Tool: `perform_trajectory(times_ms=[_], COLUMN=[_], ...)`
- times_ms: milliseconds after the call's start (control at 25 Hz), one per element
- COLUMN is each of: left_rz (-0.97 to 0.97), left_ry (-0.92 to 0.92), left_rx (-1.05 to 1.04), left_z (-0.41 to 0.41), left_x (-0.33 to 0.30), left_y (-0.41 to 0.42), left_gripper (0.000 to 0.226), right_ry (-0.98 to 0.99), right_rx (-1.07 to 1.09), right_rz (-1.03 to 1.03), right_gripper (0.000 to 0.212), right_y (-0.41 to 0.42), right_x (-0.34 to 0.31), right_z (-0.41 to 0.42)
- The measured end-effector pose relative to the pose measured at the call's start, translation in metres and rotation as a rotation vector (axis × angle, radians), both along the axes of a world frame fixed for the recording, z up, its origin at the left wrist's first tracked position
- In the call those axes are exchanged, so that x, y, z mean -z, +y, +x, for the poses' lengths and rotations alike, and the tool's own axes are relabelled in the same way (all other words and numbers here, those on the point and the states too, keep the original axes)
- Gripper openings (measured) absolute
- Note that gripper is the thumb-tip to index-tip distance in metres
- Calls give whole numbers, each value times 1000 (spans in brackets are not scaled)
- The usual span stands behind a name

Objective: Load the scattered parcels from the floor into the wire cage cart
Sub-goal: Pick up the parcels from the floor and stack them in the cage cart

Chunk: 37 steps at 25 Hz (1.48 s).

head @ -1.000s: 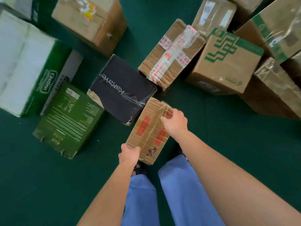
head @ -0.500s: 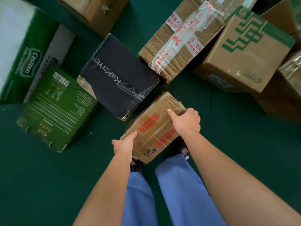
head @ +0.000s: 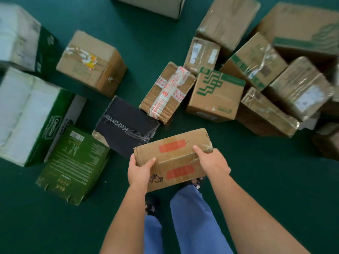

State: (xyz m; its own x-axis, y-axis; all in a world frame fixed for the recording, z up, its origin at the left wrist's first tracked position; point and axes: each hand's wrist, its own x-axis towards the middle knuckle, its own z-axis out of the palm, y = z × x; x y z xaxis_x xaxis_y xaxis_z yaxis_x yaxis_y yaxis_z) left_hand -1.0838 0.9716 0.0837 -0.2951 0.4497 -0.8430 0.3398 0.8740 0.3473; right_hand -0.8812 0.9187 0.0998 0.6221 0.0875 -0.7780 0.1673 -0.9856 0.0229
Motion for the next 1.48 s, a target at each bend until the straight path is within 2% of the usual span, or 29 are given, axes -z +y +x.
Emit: perform_trajectory(times_ms=[80,160,280,480,560,760,880,1120,1320,1480], left_rz=[20,22,71,177,216,251,296,219,232,169], left_ry=[-10,1,-34,-206,-233,-294,-330,-488,-511,-521], left_rx=[128,224,354,664,755,1049,1249,1669,1971,2214], left_z=[1,1,3,13,26,97,154,241,275,290], left_x=[-34,-71,-135,-243,-281,-369,-406,-449,-457,-447], left_y=[-1,-2,-4,-21,-34,-104,-183,-404,-581,-708], left_gripper=[92,110,104,101,103,116,114,106,110,89], right_ry=[-34,-43,-2,-46,-56,-160,-245,-468,-636,-689], right_rx=[54,172,425,703,791,1047,1203,1567,1848,2075], right_rz=[24,138,369,590,648,724,734,736,780,766], right_gripper=[67,60,53,40,36,44,51,63,71,92], right_y=[-11,-23,-49,-117,-149,-259,-352,-574,-728,-823], right_x=[-38,-76,-139,-244,-281,-359,-393,-435,-439,-425], right_z=[-2,-5,-15,-29,-31,-19,-8,-11,-38,-67])
